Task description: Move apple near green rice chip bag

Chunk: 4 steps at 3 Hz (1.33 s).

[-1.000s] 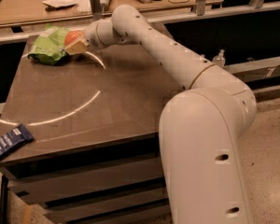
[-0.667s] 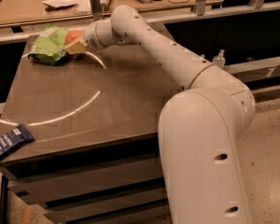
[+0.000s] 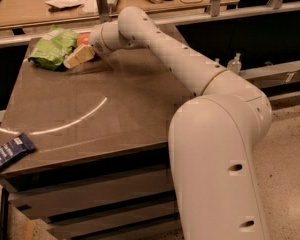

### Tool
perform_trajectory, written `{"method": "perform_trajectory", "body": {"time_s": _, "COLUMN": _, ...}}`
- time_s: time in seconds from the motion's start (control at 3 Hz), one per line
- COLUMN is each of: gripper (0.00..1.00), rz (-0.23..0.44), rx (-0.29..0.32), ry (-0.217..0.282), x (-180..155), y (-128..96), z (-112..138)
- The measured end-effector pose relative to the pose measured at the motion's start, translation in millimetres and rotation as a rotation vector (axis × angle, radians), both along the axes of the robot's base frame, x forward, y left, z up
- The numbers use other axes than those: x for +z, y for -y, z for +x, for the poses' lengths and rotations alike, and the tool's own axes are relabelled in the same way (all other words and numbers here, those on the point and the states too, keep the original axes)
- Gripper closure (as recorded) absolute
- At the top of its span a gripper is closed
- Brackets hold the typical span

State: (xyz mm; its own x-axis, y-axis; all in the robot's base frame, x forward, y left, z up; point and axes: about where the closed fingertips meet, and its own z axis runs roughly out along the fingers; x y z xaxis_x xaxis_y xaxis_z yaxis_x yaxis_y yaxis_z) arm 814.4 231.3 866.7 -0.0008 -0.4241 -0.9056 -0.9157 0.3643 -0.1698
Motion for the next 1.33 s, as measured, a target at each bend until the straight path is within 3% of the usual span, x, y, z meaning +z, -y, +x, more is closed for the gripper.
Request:
{"method": "perform_trajectory", "body": {"time_s": 1.0, "gripper": 0.00, "rz": 0.001, "rx": -0.069, "ry": 0.032, "x": 18.2, "y": 42.8, "z": -6.4}}
{"method": "perform_trajectory", "body": {"time_s": 1.33, "gripper": 0.00, "rz": 0.001, "rx": -0.069, "ry": 0.032, "x": 18.3, "y": 43.2, "z": -6.4}}
